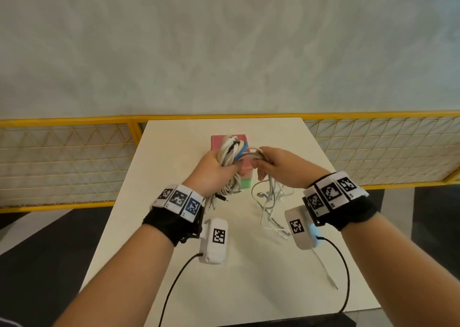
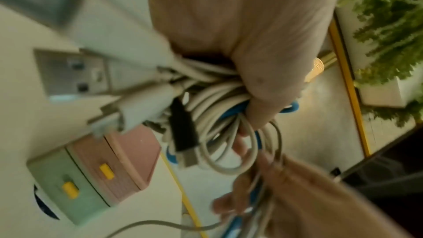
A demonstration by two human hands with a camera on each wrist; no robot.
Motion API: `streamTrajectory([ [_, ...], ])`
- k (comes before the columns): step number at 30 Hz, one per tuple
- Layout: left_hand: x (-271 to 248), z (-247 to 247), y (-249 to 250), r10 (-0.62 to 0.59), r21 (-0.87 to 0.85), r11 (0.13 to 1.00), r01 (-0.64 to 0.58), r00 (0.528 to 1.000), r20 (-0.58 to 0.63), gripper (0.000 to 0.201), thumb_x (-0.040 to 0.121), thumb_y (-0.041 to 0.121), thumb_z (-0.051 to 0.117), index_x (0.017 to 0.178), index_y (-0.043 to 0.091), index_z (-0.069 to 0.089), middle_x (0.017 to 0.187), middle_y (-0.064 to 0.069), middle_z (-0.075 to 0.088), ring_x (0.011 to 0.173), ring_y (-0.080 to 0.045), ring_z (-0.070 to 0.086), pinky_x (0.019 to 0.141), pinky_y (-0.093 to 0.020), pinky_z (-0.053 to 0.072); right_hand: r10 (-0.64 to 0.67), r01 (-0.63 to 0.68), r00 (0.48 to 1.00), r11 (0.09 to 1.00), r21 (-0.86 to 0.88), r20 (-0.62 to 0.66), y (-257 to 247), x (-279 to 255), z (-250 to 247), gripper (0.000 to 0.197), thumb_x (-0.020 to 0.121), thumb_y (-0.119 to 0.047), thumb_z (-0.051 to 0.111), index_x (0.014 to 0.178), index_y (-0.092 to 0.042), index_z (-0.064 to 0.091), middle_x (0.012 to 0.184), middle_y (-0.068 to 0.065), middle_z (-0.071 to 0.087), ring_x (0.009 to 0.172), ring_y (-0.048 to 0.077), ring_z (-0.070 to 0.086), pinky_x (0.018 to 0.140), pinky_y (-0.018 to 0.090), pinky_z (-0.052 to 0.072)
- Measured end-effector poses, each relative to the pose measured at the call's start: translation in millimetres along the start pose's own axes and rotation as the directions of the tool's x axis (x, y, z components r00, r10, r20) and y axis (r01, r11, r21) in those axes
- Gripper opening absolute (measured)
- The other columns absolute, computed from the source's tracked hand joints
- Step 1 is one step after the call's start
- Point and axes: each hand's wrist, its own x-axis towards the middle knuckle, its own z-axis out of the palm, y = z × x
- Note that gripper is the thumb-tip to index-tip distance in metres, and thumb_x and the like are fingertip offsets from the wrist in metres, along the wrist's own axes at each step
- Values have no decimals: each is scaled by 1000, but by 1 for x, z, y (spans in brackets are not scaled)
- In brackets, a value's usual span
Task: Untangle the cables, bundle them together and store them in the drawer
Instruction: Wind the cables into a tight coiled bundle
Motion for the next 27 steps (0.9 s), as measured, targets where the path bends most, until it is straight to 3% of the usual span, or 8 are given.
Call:
streamTrajectory([
  [2, 3, -3, 3, -17, -69, 998, 14, 999, -41, 15, 92, 21, 66, 76, 23, 66, 76, -1, 69, 74, -17, 66, 68, -23, 54, 2, -2, 1000, 1000, -21, -11, 15, 2, 10, 18, 100, -25, 39, 89, -17, 51, 79, -4, 63, 72, 13, 58, 71, 27, 42],
  [6, 7, -8, 1, -33, -197, 980, 18, 997, -74, 30, 81, 42, 71, 63, 20, 65, 72, -12, 67, 70, -27, 65, 80, -47, 55, 19, -19, 999, 1000, -2, -37, 36, 2, 23, 17, 100, -23, 40, 92, -16, 53, 83, -8, 60, 79, 13, 56, 76, 26, 40],
  [9, 5, -7, -2, -36, -166, 986, 23, 997, -74, 18, 83, 33, 75, 86, 15, 72, 82, -8, 73, 72, -15, 69, 71, -31, 55, -96, 117, 981, 986, 121, -169, 24, -1, 14, 9, 96, -20, 50, 100, -13, 54, 83, -11, 61, 79, 7, 57, 73, 17, 43],
  [12, 3, -6, 0, -1, -156, 988, -15, 995, -101, 13, 84, 25, 74, 80, 13, 70, 72, -6, 70, 59, -8, 64, 59, -20, 51, -105, 149, 980, 949, 279, -167, 13, -4, 14, 12, 98, -21, 46, 94, -12, 53, 75, -2, 59, 74, 16, 63, 74, 26, 48],
  [17, 6, -5, -3, -69, -279, 959, 51, 996, -54, 27, 81, 35, 76, 85, 8, 74, 85, -11, 76, 81, -24, 73, 88, -46, 57, 43, 15, 981, 954, 298, -188, 21, -8, 33, 26, 101, -22, 35, 77, -23, 45, 69, -1, 47, 58, 20, 56, 67, 39, 52],
  [21, 1, 7, -8, -25, -74, 997, 20, 998, -54, 23, 90, 30, 69, 71, 15, 68, 69, -10, 67, 65, -19, 63, 69, -31, 54, 152, 57, 902, 887, 458, -405, 13, -7, 21, 23, 99, -26, 38, 77, -23, 47, 66, -6, 44, 51, 10, 41, 54, 33, 39],
  [24, 3, 16, -11, -56, -112, 993, 39, 986, -155, 29, 87, 35, 71, 83, 7, 69, 69, -8, 64, 62, -17, 60, 61, -28, 48, 103, 167, 908, 800, 576, -406, -6, -13, 20, 30, 96, -28, 30, 88, -17, 56, 63, -7, 40, 50, 6, 35, 51, 25, 31],
  [27, 0, 22, -6, -74, -190, 981, 44, 986, -152, 45, 77, 51, 73, 99, 12, 67, 75, 2, 69, 64, -5, 65, 56, -16, 50, 63, 182, 904, 837, 516, -422, -19, -22, 25, 35, 100, -14, 27, 107, -18, 61, 70, -4, 45, 54, 3, 41, 55, 22, 36],
])
